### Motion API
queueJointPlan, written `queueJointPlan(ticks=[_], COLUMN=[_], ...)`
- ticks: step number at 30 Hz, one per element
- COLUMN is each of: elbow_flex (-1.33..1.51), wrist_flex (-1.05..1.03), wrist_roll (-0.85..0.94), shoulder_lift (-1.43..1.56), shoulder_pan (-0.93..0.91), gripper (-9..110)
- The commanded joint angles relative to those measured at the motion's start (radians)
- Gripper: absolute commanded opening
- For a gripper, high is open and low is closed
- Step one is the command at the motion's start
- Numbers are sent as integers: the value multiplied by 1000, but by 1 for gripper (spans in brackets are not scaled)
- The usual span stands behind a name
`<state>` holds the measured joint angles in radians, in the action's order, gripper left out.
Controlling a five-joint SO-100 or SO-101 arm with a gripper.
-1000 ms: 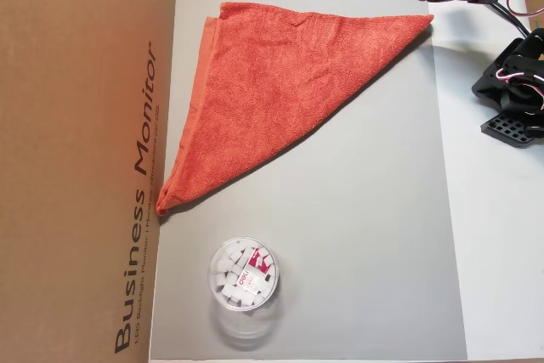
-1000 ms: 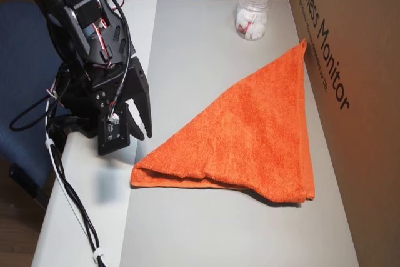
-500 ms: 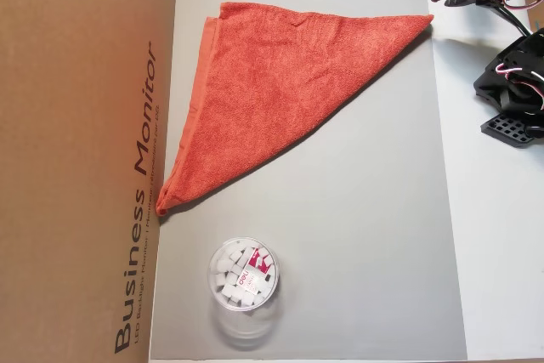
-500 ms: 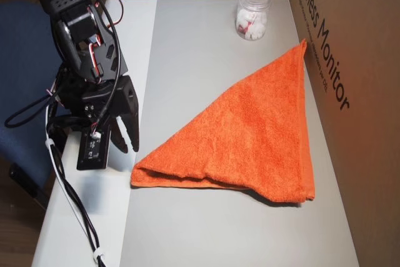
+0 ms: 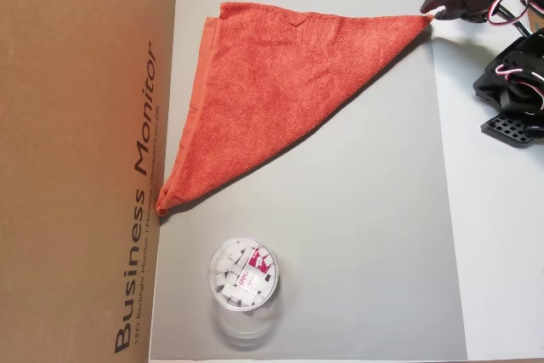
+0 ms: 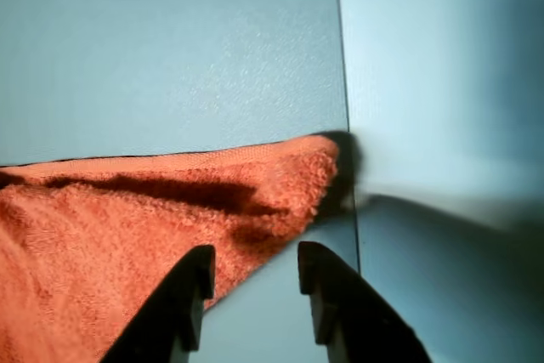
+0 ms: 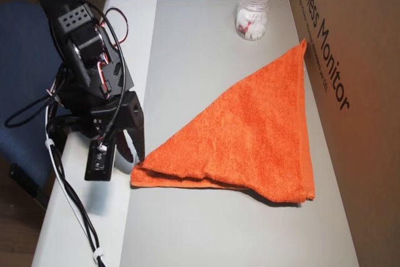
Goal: Fold the blanket.
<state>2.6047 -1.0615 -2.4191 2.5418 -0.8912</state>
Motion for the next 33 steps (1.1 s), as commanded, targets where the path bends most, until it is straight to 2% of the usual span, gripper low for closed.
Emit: queueJointPlan(ticks=[1, 5, 21, 33], elbow_flex=[17, 69, 201, 242], wrist_flex=[60, 150, 351, 376], wrist_roll=[-14, -14, -14, -14], shoulder_lift=[0, 0, -2, -3], shoulder_pan=[38, 83, 163, 146], gripper=[13, 17, 16, 15])
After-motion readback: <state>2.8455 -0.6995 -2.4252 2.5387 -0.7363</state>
